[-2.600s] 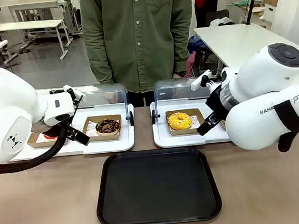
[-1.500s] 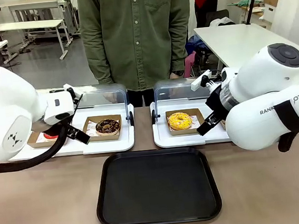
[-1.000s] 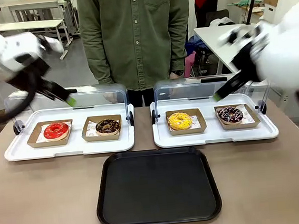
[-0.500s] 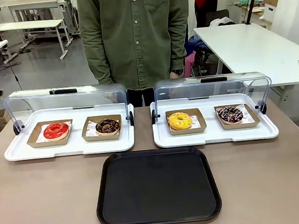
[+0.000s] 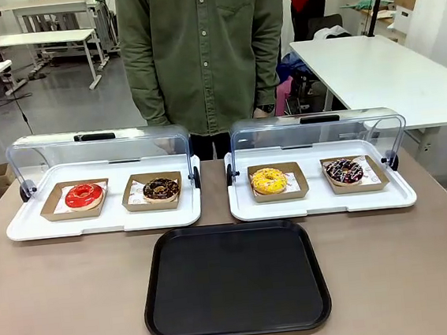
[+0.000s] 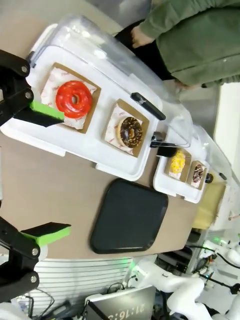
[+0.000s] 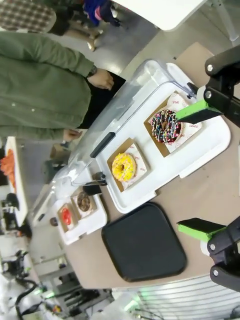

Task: Move the second donut from the left to the tray.
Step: Pick up the Paper togo box containing the Donut indicated by the person and place it on the Handle tray.

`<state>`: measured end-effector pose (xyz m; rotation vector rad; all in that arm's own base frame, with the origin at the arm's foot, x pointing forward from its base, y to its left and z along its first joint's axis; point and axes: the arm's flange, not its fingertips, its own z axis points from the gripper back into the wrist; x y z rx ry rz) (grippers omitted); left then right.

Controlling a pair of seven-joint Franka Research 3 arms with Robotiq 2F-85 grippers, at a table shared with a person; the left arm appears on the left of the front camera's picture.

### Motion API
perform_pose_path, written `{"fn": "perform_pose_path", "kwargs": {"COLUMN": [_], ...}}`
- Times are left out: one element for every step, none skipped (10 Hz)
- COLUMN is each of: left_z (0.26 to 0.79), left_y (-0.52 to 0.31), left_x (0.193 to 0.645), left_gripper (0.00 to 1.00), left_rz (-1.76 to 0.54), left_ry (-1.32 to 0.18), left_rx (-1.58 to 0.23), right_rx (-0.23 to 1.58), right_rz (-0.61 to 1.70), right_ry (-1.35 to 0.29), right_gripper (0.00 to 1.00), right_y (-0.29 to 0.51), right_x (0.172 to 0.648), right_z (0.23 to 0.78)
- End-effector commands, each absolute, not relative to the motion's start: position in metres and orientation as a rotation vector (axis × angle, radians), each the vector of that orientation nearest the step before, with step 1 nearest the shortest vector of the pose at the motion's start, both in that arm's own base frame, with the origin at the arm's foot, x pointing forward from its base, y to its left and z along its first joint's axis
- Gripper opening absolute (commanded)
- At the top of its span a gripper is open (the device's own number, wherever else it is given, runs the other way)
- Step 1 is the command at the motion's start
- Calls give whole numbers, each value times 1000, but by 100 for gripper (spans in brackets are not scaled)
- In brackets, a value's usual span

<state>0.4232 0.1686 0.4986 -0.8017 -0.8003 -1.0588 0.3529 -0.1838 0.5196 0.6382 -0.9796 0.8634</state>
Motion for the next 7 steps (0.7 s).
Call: {"fn": "perform_pose_path", "kwargs": {"left_z": [502,501,501,500,498,496,499], "left_y": [166,164,162,166,165,163,163], "left_x": [419,417,415,415,420,422,421], "left_gripper": [100,100,100,100,100,100,100], "left_rz": [-1088,-1094,-1101,-1097,-1095,-1083,-1035], "left_ry": [-847,-872,-881,-881,-876,-865,-851], "left_rx": [-785,-768,-756,-754,-754,-744,-726], "right_rx": [675,682,690,696,689,681,680], "right_rz": [872,867,864,856,852,846,855], "right_ry": [-1001,-1014,-1029,-1035,-1036,-1031,-1029], "right_gripper": [100,100,100,100,100,100,100], "right_y": [-193,-196,-197,-199,-201,-202,-199], "right_x": [352,348,343,340,339,338,337], "right_z": [517,516,516,515,516,516,516]}}
